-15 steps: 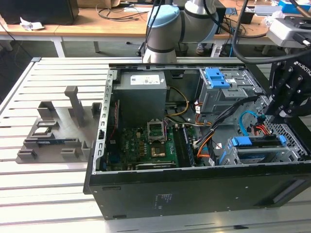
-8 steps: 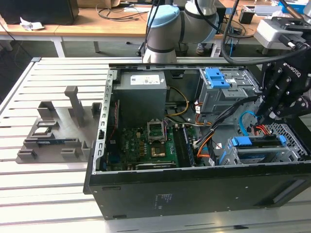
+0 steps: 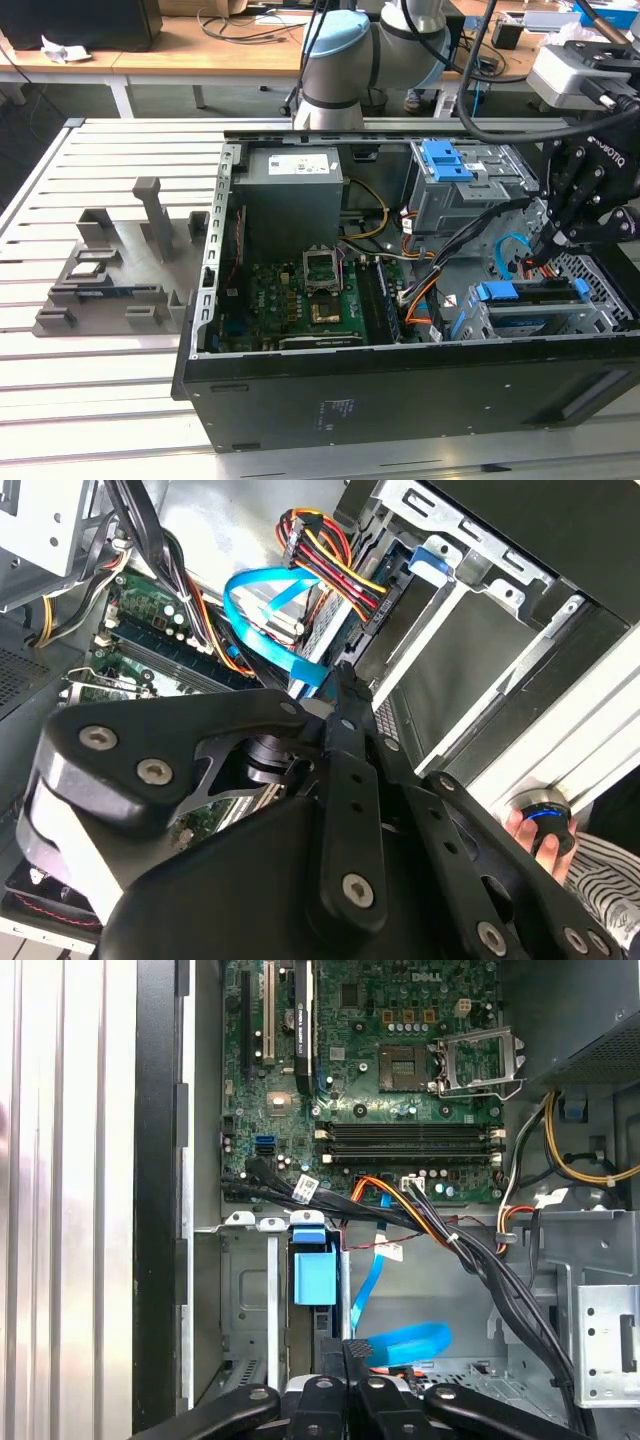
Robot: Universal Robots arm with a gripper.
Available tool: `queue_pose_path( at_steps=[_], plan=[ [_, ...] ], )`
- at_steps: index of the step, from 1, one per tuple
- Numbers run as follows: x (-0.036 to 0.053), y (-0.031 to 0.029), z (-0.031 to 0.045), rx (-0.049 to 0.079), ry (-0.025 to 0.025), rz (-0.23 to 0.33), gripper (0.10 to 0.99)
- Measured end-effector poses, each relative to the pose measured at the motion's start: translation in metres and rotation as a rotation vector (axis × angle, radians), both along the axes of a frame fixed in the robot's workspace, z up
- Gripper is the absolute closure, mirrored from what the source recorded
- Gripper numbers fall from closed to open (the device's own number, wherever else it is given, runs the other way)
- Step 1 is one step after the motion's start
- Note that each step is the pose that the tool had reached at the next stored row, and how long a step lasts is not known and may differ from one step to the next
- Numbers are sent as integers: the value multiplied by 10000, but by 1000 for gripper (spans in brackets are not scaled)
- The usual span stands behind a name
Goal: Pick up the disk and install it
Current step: 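Insert the second disk wire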
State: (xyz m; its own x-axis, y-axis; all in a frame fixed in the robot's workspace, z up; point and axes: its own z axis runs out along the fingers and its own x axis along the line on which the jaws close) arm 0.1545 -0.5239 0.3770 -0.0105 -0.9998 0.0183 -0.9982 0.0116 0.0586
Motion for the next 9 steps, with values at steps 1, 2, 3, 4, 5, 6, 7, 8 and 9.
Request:
queue_pose_path(
  at_steps=[1, 2, 3, 4, 5, 6, 7, 8, 9],
  plan=[
    [0, 0, 0, -1, 0, 1, 980],
    [0, 0, 0, 0, 0, 0, 980],
    [0, 0, 0, 0, 0, 0, 980],
    [0, -2, -2, 2, 0, 0, 980],
    [0, -17, -1, -19, 0, 0, 980],
    [0, -42, -1, -51, 0, 0, 980],
    [0, -71, -4, -87, 0, 0, 980],
    [0, -95, -9, -122, -1, 1, 980],
    [0, -116, -33, -127, 0, -1, 980]
  ],
)
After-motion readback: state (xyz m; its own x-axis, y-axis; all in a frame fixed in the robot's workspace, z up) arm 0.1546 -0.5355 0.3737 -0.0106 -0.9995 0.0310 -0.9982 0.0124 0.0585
